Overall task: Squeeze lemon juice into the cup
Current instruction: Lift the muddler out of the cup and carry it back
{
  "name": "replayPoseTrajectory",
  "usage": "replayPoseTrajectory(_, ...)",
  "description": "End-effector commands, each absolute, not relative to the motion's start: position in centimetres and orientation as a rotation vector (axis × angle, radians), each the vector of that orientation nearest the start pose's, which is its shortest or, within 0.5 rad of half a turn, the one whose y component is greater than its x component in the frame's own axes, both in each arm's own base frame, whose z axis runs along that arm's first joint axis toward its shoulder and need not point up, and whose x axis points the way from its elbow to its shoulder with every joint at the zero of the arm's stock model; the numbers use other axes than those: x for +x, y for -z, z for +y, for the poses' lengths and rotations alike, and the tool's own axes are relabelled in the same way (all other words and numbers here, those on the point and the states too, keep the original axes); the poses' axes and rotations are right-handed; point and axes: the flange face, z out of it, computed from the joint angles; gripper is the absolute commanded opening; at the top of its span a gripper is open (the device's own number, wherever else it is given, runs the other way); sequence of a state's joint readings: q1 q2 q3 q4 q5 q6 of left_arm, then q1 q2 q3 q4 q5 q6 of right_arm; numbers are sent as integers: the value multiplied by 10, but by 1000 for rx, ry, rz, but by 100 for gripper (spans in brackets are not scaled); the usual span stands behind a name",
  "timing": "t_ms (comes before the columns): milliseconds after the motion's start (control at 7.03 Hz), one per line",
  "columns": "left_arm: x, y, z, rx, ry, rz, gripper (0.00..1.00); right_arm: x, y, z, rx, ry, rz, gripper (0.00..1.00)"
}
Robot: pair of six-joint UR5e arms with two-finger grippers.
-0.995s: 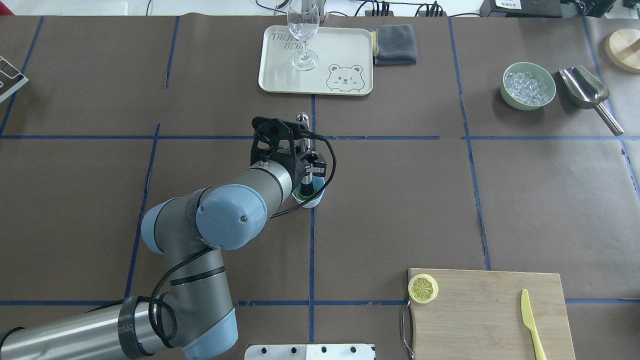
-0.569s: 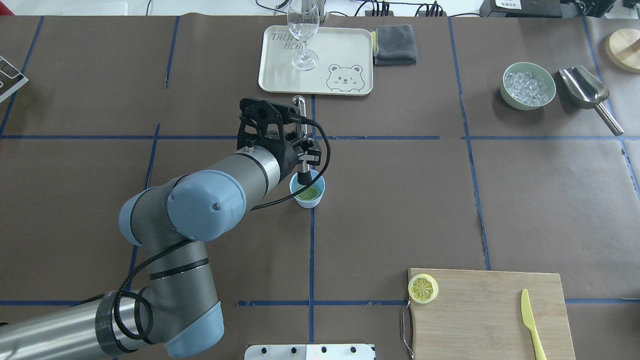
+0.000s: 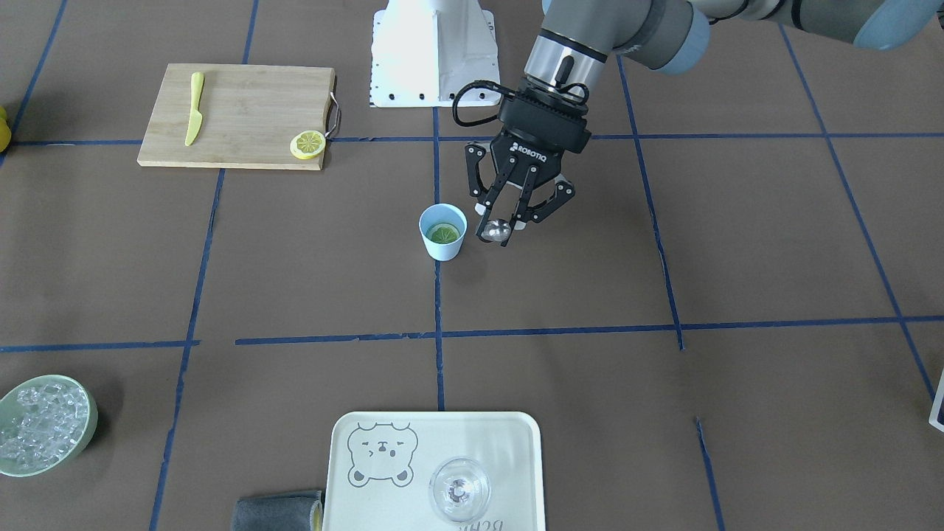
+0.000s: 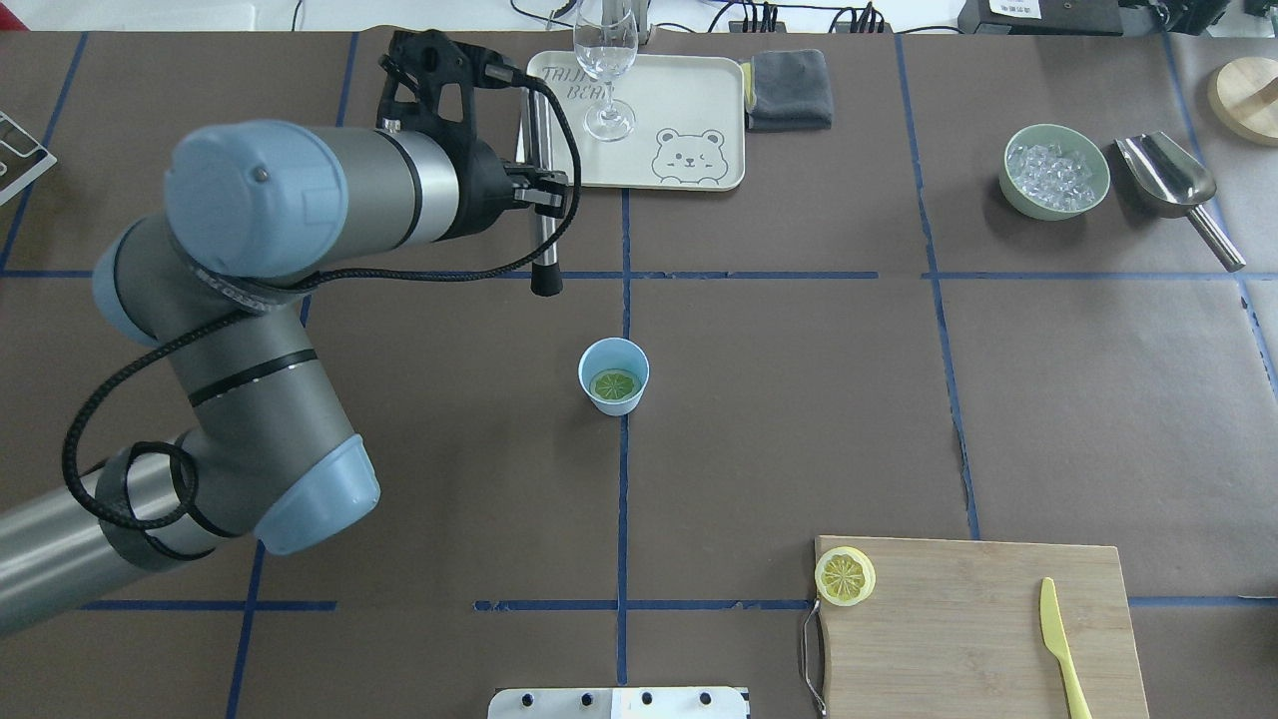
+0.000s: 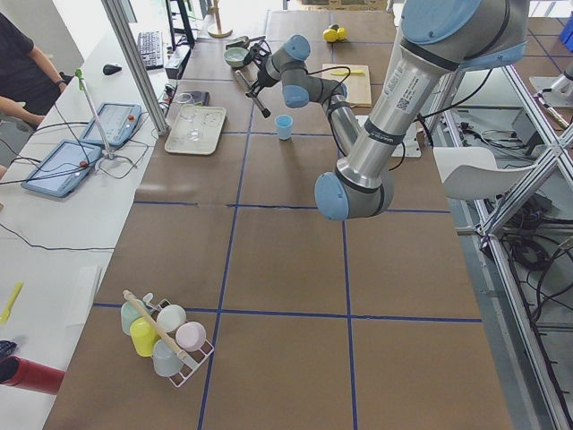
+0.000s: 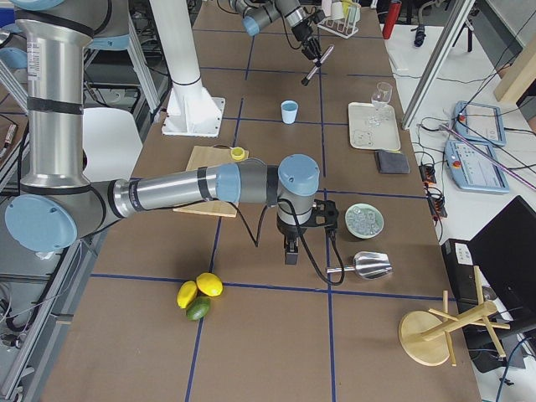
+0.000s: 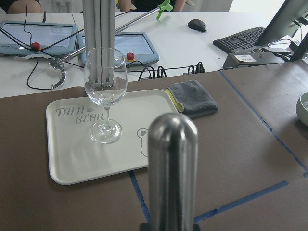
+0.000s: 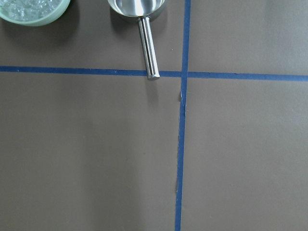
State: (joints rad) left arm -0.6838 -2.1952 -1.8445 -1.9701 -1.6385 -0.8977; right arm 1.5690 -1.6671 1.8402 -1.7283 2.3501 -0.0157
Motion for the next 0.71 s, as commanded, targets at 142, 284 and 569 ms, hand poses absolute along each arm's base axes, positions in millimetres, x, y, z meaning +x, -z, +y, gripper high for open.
replayPoseTrajectory(142, 297, -162, -542, 582, -113, 1037, 0, 61, -632, -450, 52, 26, -796, 100)
replayPoseTrajectory(284, 261, -191, -552, 531, -133, 1041, 0, 61, -628, -456, 57, 19, -798, 100)
replayPoseTrajectory(569, 208, -235, -571, 391, -40, 963, 0, 60, -628, -458, 46, 0, -815, 100)
